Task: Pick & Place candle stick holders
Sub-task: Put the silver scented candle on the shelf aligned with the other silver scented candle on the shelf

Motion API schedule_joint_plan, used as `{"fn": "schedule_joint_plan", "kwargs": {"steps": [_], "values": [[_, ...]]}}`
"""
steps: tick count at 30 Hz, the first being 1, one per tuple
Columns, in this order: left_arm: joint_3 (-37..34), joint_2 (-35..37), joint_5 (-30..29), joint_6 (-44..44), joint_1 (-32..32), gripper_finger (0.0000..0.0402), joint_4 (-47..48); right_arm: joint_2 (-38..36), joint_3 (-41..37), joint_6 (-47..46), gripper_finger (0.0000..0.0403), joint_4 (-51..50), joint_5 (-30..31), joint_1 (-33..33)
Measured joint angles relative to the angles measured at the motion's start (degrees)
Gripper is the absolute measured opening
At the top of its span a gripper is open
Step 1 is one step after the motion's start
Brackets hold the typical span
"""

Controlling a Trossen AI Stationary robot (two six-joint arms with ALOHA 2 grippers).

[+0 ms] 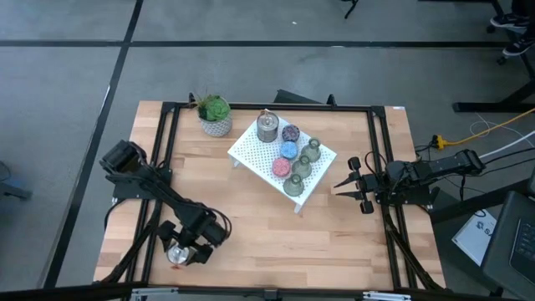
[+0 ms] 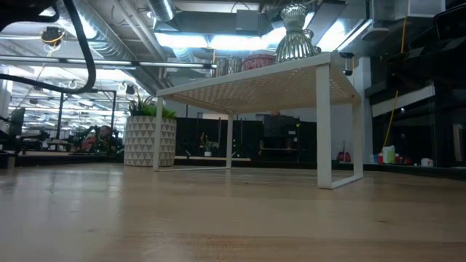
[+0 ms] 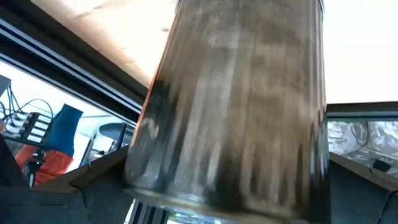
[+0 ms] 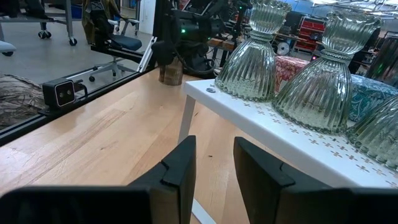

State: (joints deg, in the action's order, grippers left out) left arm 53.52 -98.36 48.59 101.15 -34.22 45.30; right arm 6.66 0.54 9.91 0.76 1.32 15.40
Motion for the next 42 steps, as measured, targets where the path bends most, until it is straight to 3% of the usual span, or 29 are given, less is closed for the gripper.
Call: {"fn": "schedule_joint_plan", "kwargs": {"steps": [14, 23, 30, 33, 37, 42], "values": [[-0.01, 6.26, -1.08, 5.45, 0.36, 0.0400, -0.55, 0.00, 0.02, 0.00, 0.0112, 0.00, 0.00, 0.00], [-0.01, 11.17, -13.48, 5.63, 2.55, 0.0400, -1.98, 0.00, 0.02, 0.00, 0.0112, 0.00, 0.00, 0.00], [-0.01, 15.60, -15.46, 4.70, 3.63, 0.0400, 2.48, 0.00, 0.00, -0.02, 0.0112, 0.00, 0.00, 0.00], [-0.01, 18.47, -20.89, 4.85, 3.12, 0.0400, 5.17, 0.00, 0.00, 0.00, 0.0112, 0.00, 0.00, 0.00], [-0.01, 22.03, -33.23, 1.16, 1.84, 0.0400, 7.72, 0.00, 0.00, -0.01, 0.0112, 0.00, 0.00, 0.00], [0.00, 24.93, -55.31, -7.67, 0.11, 0.0400, 11.65, 0.02, 0.00, 0.00, 0.0112, 0.01, 0.00, 0.00]]}}
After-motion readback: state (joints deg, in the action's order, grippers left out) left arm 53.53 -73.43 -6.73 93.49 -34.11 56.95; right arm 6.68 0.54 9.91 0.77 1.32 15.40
